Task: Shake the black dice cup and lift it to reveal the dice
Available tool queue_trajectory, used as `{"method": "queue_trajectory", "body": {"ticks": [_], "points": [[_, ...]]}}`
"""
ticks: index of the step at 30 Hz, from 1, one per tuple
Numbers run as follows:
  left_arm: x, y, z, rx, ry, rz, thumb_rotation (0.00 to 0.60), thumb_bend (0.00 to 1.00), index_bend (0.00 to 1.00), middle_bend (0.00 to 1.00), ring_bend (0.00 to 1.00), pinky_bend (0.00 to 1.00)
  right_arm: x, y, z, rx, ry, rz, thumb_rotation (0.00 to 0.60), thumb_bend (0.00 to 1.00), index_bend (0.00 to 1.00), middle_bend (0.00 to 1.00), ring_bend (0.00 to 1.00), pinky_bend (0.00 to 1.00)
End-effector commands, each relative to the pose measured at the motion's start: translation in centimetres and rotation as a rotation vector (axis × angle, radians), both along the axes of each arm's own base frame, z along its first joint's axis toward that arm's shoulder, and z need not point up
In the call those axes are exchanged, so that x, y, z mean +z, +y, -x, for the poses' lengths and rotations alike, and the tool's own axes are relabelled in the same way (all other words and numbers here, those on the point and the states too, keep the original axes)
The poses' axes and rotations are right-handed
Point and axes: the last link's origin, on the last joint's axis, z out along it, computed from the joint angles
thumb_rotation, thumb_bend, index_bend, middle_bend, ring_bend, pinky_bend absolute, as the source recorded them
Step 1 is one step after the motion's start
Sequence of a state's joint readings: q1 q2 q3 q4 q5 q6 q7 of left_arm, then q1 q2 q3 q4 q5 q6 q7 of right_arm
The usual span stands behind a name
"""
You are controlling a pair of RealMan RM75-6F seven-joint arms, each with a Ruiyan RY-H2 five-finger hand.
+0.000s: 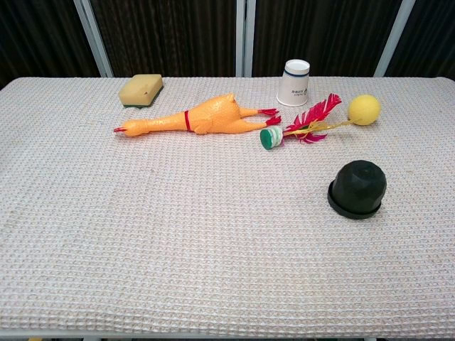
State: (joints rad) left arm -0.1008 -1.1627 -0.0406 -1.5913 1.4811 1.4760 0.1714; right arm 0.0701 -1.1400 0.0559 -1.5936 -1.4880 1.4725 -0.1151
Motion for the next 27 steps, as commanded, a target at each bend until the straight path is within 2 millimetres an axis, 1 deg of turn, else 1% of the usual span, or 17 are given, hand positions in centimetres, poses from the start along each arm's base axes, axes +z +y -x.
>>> {"method": "queue_trajectory", "body": {"ticks": [1, 8, 12, 15, 17, 21, 25, 27], "points": [[-0.1, 0.0, 0.0, 0.003, -0.001, 0.004, 0.600, 0.12, 0.08, 0.06, 0.00, 0.11, 0.0, 0.0, 0.0, 0.000, -0.002, -0.002, 0.600, 0.10, 0.03, 0.05, 0.00, 0.01], [-0.7, 0.0, -0.1, 0.002, -0.001, 0.031, 0.600, 0.12, 0.08, 0.06, 0.00, 0.11, -0.8, -0.1, 0.2, -0.021, -0.014, -0.037, 0.600, 0.10, 0.03, 0.05, 0.00, 0.01], [-0.6, 0.2, -0.3, -0.009, 0.002, 0.032, 0.600, 0.12, 0.08, 0.06, 0.00, 0.11, -1.6, -0.6, 0.2, -0.026, -0.029, -0.067, 0.600, 0.10, 0.02, 0.05, 0.00, 0.01], [-0.4, 0.3, -0.2, -0.007, -0.001, 0.028, 0.600, 0.12, 0.08, 0.06, 0.00, 0.11, -2.9, -1.3, 0.0, -0.020, -0.059, -0.093, 0.600, 0.10, 0.01, 0.06, 0.00, 0.00], [-0.3, 0.2, -0.2, -0.007, -0.006, 0.025, 0.600, 0.12, 0.08, 0.06, 0.00, 0.11, -4.1, -2.1, -0.1, -0.013, -0.087, -0.110, 0.600, 0.10, 0.00, 0.08, 0.00, 0.00], [-0.5, 0.0, -0.1, -0.011, -0.010, 0.021, 0.600, 0.12, 0.08, 0.06, 0.00, 0.11, -6.6, -4.2, -0.1, -0.006, -0.069, -0.178, 0.600, 0.10, 0.00, 0.09, 0.00, 0.00], [-0.5, 0.0, -0.2, -0.019, -0.015, 0.012, 0.600, 0.12, 0.08, 0.06, 0.00, 0.11, -9.5, -6.3, -0.9, -0.017, -0.100, -0.274, 0.600, 0.10, 0.00, 0.09, 0.00, 0.00], [-0.4, 0.0, -0.2, -0.020, -0.013, 0.012, 0.600, 0.12, 0.08, 0.06, 0.00, 0.11, -10.5, -6.9, -1.5, -0.008, -0.106, -0.306, 0.600, 0.10, 0.00, 0.09, 0.00, 0.00]]}}
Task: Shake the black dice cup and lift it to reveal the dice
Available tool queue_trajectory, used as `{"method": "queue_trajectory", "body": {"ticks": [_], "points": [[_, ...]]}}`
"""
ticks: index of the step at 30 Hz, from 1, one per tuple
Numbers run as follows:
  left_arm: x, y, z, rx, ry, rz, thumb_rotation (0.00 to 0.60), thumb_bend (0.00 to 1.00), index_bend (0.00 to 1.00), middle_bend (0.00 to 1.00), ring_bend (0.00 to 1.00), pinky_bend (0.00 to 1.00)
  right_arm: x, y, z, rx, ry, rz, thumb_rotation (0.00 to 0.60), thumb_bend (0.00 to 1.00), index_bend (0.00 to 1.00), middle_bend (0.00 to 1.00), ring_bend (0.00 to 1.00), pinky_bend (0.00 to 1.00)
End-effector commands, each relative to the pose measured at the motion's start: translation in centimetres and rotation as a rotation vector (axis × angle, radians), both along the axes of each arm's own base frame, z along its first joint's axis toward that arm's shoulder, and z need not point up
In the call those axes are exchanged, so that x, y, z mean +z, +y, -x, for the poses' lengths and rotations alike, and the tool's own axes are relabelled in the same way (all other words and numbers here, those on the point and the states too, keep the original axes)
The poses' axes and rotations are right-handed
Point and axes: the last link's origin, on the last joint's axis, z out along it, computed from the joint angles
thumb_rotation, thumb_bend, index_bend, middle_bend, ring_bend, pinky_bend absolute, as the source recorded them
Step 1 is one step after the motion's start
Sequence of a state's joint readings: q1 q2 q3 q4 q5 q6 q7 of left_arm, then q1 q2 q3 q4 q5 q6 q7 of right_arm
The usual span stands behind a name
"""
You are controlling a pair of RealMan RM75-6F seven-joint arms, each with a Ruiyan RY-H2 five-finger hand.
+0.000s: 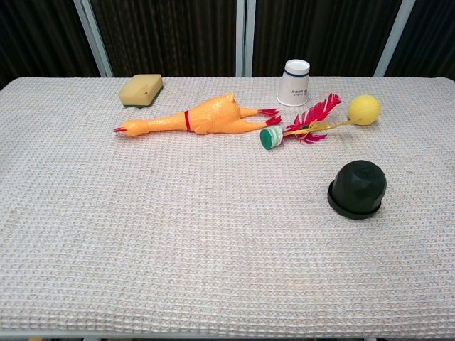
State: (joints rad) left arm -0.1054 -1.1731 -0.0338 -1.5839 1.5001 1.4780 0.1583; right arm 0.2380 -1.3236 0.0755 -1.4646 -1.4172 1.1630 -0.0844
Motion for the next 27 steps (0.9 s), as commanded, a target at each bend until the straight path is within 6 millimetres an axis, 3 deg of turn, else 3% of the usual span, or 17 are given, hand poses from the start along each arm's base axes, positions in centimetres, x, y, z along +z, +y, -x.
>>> {"method": "queue_trajectory", "body": {"ticks": [1, 7, 27], "points": [[0.0, 0.0, 0.0, 0.001, 0.002, 0.002, 0.600, 0.12, 0.08, 0.06, 0.00, 0.11, -2.5, -2.0, -1.2, 0.016, -0.018, -0.067, 0.600, 0.10, 0.00, 0.09, 0.00, 0.00], [0.1, 0.0, 0.4, 0.019, 0.001, 0.013, 0.600, 0.12, 0.08, 0.06, 0.00, 0.11, -4.9, -2.7, -2.5, 0.040, -0.038, -0.114, 0.600, 0.10, 0.00, 0.09, 0.00, 0.00], [0.2, 0.1, 0.9, 0.027, -0.008, 0.016, 0.600, 0.12, 0.08, 0.06, 0.00, 0.11, -8.4, -3.3, -4.6, 0.063, -0.082, -0.183, 0.600, 0.10, 0.00, 0.10, 0.00, 0.00]]}}
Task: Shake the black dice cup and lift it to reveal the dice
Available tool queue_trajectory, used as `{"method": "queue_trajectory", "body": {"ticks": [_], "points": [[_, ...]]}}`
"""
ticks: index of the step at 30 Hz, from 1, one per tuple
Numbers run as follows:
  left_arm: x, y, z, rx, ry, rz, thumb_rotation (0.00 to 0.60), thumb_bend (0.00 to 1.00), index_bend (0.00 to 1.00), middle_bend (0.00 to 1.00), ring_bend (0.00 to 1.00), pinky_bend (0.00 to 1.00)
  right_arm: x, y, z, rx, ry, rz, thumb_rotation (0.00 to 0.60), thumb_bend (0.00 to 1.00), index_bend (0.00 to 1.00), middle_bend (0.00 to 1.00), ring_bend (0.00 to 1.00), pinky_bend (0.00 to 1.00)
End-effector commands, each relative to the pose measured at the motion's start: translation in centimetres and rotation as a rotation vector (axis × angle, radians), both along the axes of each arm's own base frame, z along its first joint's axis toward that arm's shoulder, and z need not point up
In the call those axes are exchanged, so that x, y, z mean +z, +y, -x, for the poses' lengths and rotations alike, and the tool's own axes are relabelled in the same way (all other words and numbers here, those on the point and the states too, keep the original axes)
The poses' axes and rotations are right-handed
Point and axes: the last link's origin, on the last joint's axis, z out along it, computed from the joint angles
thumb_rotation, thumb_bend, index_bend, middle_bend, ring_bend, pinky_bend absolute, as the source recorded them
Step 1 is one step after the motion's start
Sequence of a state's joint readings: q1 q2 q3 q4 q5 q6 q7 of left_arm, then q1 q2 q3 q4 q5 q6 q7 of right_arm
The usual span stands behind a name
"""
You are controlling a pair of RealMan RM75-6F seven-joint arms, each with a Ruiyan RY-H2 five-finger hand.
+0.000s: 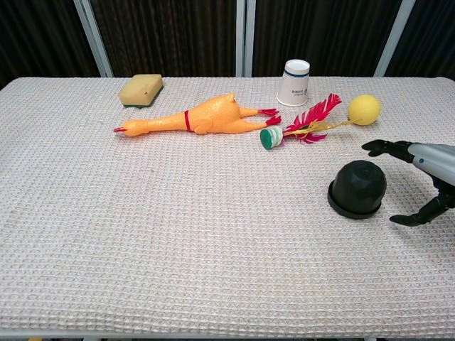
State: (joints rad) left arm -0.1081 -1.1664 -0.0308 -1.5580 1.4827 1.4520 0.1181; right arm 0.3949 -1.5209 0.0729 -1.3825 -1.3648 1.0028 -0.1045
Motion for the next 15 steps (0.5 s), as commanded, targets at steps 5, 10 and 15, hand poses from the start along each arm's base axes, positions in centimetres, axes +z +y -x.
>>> {"method": "queue_trajectory", "body": {"ticks": [5, 10, 15], "points": [[0.1, 0.0, 0.1, 0.002, 0.001, -0.004, 0.600, 0.12, 0.08, 0.06, 0.00, 0.11, -1.1, -0.3, -0.8, 0.014, -0.024, -0.014, 0.600, 0.10, 0.00, 0.11, 0.00, 0.00], [0.3, -0.1, 0.2, 0.004, -0.001, -0.005, 0.600, 0.12, 0.08, 0.06, 0.00, 0.11, -1.5, -0.3, -1.3, 0.029, -0.034, -0.016, 0.600, 0.10, 0.00, 0.12, 0.00, 0.00], [0.3, -0.1, 0.2, 0.000, -0.004, -0.005, 0.600, 0.12, 0.08, 0.06, 0.00, 0.11, -1.8, -0.6, -1.3, 0.023, -0.036, -0.022, 0.600, 0.10, 0.00, 0.13, 0.00, 0.00]]}}
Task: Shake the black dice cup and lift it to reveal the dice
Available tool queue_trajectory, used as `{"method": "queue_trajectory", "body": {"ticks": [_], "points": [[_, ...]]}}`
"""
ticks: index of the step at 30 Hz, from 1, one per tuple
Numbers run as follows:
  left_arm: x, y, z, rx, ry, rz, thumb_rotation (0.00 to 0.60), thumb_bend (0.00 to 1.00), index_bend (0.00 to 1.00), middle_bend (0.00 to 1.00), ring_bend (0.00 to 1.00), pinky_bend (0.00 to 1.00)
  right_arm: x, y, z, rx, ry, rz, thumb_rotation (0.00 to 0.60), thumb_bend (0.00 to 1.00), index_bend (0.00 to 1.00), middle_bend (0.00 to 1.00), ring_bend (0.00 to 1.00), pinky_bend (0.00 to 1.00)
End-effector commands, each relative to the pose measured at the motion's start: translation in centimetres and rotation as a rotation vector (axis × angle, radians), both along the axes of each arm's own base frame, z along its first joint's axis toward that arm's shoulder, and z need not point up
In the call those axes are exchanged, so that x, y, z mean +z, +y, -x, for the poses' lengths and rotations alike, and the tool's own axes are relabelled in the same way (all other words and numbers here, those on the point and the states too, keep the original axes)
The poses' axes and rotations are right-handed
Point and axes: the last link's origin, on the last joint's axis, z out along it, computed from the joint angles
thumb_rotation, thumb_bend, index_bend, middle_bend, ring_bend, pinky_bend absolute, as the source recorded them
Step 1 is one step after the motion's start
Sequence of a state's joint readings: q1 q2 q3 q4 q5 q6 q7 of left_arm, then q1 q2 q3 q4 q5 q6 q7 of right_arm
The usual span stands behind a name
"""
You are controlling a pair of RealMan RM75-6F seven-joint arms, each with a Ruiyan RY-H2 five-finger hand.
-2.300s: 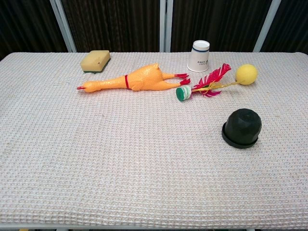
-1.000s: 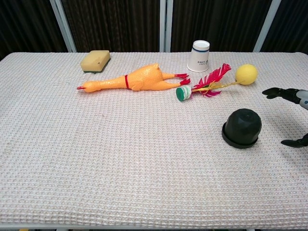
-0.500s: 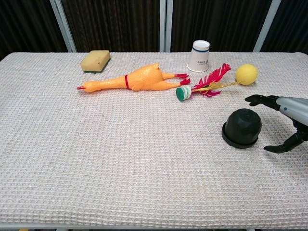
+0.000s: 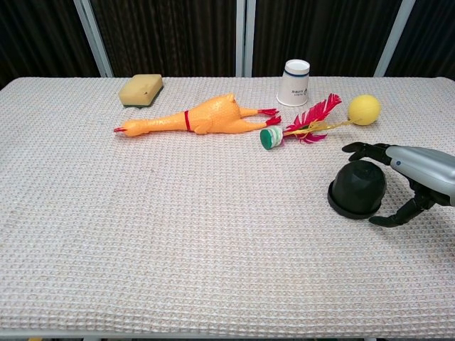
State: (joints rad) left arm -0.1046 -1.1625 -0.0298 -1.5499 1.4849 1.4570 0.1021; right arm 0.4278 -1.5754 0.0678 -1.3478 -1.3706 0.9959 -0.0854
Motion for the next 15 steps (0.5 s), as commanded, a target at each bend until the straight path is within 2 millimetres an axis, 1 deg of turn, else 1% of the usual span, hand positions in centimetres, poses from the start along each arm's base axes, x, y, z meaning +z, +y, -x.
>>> {"method": "queue_trajectory", "body": {"ticks": [1, 4, 15], "points": [[0.00, 0.02, 0.02, -0.001, 0.000, -0.001, 0.600, 0.12, 0.08, 0.06, 0.00, 0.11, -0.19, -0.14, -0.10, -0.005, -0.008, -0.002, 0.600, 0.10, 0.00, 0.14, 0.00, 0.00], [0.01, 0.06, 0.08, 0.002, 0.002, -0.001, 0.600, 0.12, 0.08, 0.06, 0.00, 0.11, -0.40, -0.38, -0.30, -0.001, -0.010, -0.005, 0.600, 0.10, 0.00, 0.16, 0.00, 0.00], [-0.15, 0.05, 0.19, 0.001, 0.002, 0.008, 0.600, 0.12, 0.08, 0.06, 0.00, 0.11, -1.17, -0.38, -0.46, 0.000, -0.005, -0.026, 0.600, 0.10, 0.00, 0.18, 0.00, 0.00]]}}
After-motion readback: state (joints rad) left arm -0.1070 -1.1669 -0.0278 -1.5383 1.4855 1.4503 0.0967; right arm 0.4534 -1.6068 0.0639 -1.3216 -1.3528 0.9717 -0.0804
